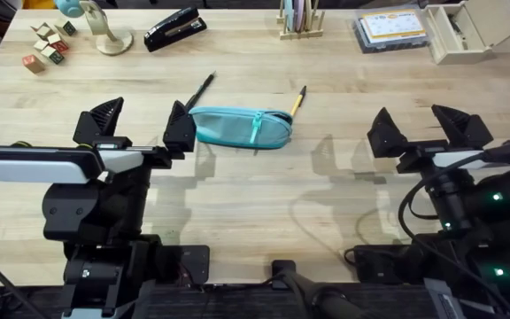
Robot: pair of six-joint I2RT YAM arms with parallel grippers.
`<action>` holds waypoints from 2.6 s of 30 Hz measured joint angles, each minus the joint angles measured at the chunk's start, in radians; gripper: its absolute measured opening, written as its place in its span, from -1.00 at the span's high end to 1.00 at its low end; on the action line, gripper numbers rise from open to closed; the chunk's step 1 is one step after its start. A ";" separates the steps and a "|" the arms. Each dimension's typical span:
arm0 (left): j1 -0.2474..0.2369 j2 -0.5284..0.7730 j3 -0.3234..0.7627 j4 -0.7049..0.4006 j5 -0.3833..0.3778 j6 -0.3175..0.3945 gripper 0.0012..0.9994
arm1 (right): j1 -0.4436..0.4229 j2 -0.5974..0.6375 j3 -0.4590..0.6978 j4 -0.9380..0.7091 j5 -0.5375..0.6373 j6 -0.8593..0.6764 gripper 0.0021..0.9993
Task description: Unzip the bag, pick up the pens from the table one at a time and place them inside, then zip the bag closed.
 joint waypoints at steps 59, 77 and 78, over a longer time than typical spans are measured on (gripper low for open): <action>-0.003 0.770 0.851 -0.886 0.259 0.805 -0.99 | 0.000 0.599 0.906 -0.682 -0.079 0.008 -1.00; 0.066 0.925 0.851 -0.856 0.353 1.079 -0.98 | 0.000 0.599 0.906 -0.693 -0.079 0.008 -1.00; 0.130 0.998 0.851 -0.855 0.425 1.148 -0.98 | 0.000 0.599 0.906 -0.693 -0.079 0.008 -1.00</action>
